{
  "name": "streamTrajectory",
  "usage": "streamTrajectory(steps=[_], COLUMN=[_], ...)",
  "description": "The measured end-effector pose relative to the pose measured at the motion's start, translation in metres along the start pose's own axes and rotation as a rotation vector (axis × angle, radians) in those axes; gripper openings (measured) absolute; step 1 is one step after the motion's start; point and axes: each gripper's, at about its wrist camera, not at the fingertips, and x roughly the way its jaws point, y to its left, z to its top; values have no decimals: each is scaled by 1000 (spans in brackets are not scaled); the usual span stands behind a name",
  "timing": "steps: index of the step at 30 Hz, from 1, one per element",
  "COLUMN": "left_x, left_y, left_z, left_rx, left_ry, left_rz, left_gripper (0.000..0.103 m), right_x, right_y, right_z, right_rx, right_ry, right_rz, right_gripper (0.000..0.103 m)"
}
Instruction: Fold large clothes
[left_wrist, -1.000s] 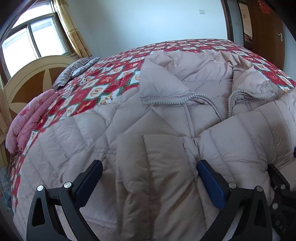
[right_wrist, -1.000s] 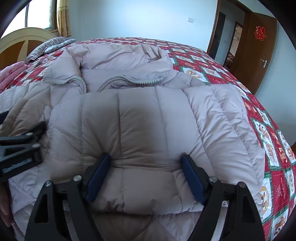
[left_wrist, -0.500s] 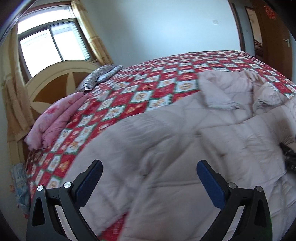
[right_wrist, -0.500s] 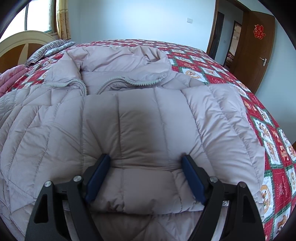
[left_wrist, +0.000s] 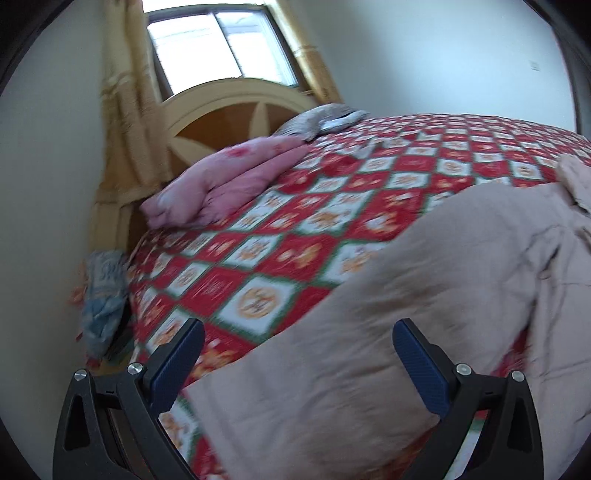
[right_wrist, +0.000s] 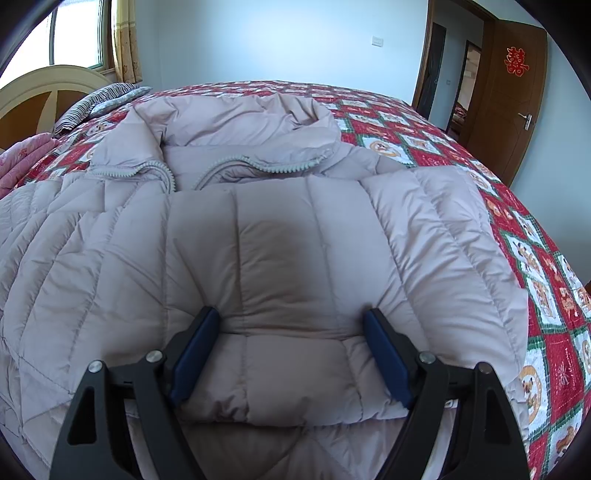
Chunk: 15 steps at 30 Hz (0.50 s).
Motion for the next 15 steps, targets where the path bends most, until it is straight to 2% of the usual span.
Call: streamTrajectory(steps=[4,7,9,13,15], left_x=[15,31,41,45,43], left_y=[48,69,84,87,81], left_z=[-32,-50,-62,-71,-72], left_rx=[-42,-71,-133,-208,-216], left_ry=[52,113,164,176,172], left_rz=[75,82,46,-28,-72], left_gripper=[102,102,102,101,88], right_x=[-1,-1,-1,-2,-2], right_y=[1,1,0,0,0], right_z=[0,-1,-1,-2,-2], right_rx=[0,0,-1,-3,-4], right_ry=[-3,-3,-3,-5,-6], right_rz=[-3,-2,-4,-10,-12], right_gripper=[84,84,84,85,85])
